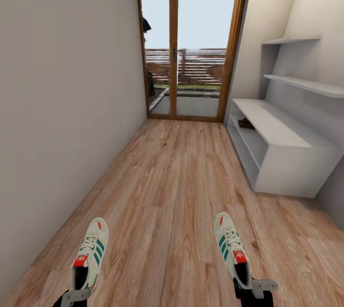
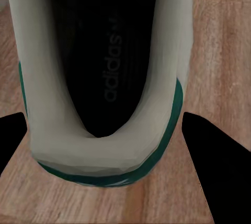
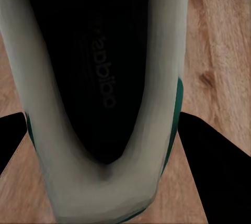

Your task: Pick up the two gym shoes and the two sandals from the corridor floor and place them onto the hallstand (shoe rack) in the corridor, making sure they are on the rack and not on the floor. Arrange them so the two gym shoes are next to each other and the two sandals are next to each other.

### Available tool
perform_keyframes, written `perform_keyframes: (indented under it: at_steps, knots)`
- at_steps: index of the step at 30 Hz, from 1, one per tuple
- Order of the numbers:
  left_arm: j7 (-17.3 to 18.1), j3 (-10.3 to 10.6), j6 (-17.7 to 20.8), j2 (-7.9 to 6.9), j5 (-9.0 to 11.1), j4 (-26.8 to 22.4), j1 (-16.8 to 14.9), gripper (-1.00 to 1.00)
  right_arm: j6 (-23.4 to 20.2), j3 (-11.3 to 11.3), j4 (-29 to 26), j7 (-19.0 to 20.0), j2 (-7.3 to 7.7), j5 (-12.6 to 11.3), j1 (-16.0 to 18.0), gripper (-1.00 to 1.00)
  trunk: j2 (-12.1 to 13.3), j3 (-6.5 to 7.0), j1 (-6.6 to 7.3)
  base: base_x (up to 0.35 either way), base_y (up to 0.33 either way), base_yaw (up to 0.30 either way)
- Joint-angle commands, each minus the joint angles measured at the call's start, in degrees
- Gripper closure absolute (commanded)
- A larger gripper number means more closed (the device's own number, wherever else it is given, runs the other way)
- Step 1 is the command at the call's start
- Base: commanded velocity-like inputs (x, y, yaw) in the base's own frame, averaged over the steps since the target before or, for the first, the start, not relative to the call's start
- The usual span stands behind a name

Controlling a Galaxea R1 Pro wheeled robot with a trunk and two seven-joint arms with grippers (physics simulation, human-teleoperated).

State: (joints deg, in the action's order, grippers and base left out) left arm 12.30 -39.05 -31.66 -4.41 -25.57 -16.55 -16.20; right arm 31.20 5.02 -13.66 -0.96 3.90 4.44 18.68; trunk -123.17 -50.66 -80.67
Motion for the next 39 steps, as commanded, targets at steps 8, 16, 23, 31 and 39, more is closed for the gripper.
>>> perform_keyframes:
  at_steps: [8,16,23,31,39]
  knots:
    - [0.44,-0.51,-0.15,0.02,-0.18,-0.05,-0.06,1.0,0.18,0.34,0.04,-0.1,-0.03,0.45,0.04,1.0,-0.02,-0.05,-0.02,0.337,0.0,0.0]
    - [0.44,-0.5,-0.15,0.02,-0.18,-0.06,-0.06,1.0,0.18,0.34,0.04,-0.1,-0.03,0.43,0.04,1.0,-0.02,-0.05,-0.02,0.337,0.0,0.0]
    - [0.44,-0.5,-0.15,0.02,-0.18,-0.06,-0.06,1.0,0.2,0.34,-0.03,-0.03,-0.06,0.41,0.04,1.0,-0.02,-0.05,-0.02,0.337,0.0,0.0]
    - [0.44,-0.5,-0.15,0.02,-0.18,-0.06,-0.06,1.0,0.21,0.34,-0.05,-0.07,-0.11,0.41,0.04,1.0,-0.02,-0.4,-0.02,0.337,0.0,0.0]
    - [0.44,-0.5,-0.15,0.02,-0.18,-0.06,-0.06,1.0,0.19,0.34,-0.05,-0.1,-0.12,0.39,0.04,1.0,-0.02,-0.89,-0.02,0.337,0.0,0.0]
